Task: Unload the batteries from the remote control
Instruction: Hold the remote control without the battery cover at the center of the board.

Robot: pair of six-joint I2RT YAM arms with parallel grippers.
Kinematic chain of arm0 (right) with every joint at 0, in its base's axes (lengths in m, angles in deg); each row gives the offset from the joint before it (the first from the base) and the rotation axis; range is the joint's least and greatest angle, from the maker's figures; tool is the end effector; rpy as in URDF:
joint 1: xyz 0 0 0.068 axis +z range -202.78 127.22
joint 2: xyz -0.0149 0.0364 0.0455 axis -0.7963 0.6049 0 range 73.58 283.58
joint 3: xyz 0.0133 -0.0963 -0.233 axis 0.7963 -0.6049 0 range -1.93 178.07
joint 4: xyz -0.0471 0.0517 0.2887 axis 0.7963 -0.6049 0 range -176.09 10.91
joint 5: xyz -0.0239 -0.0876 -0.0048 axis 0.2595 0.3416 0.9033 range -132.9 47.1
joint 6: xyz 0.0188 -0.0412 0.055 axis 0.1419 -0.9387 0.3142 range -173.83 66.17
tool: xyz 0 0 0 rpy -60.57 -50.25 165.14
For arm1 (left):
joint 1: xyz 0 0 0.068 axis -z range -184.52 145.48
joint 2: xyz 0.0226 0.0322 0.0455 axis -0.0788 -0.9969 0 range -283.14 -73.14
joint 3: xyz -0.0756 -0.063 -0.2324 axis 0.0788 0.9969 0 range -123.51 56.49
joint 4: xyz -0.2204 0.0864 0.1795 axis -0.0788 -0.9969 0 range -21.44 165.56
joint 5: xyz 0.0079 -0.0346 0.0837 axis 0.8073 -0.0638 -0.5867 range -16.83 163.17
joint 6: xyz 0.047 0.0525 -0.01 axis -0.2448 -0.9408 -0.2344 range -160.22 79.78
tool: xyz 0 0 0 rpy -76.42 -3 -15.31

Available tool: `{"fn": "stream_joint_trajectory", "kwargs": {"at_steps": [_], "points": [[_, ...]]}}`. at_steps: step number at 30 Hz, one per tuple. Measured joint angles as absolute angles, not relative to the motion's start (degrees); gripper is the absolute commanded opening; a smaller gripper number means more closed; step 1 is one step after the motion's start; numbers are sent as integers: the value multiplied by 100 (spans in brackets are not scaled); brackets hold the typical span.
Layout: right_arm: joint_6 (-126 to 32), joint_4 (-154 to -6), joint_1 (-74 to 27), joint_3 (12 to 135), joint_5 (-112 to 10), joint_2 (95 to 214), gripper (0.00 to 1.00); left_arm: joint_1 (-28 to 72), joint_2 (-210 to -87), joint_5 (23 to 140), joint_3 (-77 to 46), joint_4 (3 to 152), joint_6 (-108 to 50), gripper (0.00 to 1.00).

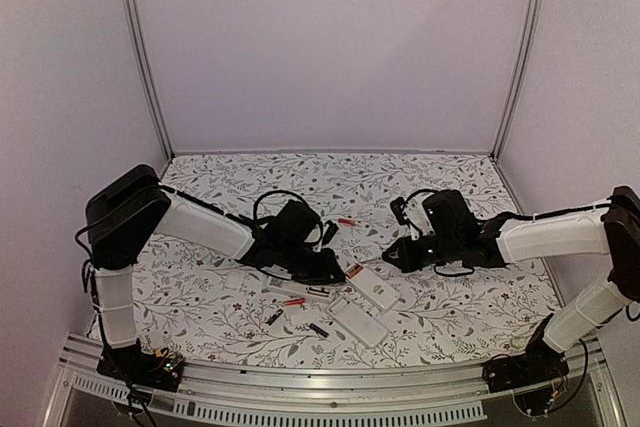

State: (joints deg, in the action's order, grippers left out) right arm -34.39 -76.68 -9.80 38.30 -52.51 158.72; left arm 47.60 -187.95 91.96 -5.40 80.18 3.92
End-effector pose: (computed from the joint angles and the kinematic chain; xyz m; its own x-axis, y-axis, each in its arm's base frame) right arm 0.2415 0.2382 0.1093 -0.7198 -0.2221 -0.6576 -0.5542 0.7544 0.3518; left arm 0.2469 -0.3481 0.0479 -0.9409 0.1360 -0.3101 0.3116 0.7061 -0.6358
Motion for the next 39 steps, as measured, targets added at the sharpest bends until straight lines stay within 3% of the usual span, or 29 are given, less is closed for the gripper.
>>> {"fn": "stream_joint_trajectory", "kwargs": {"at_steps": [39], "points": [[-3306,-7742,-980,3817,-5317,15704,0,4751,-18797,9198,-540,7996,390,10]]}}
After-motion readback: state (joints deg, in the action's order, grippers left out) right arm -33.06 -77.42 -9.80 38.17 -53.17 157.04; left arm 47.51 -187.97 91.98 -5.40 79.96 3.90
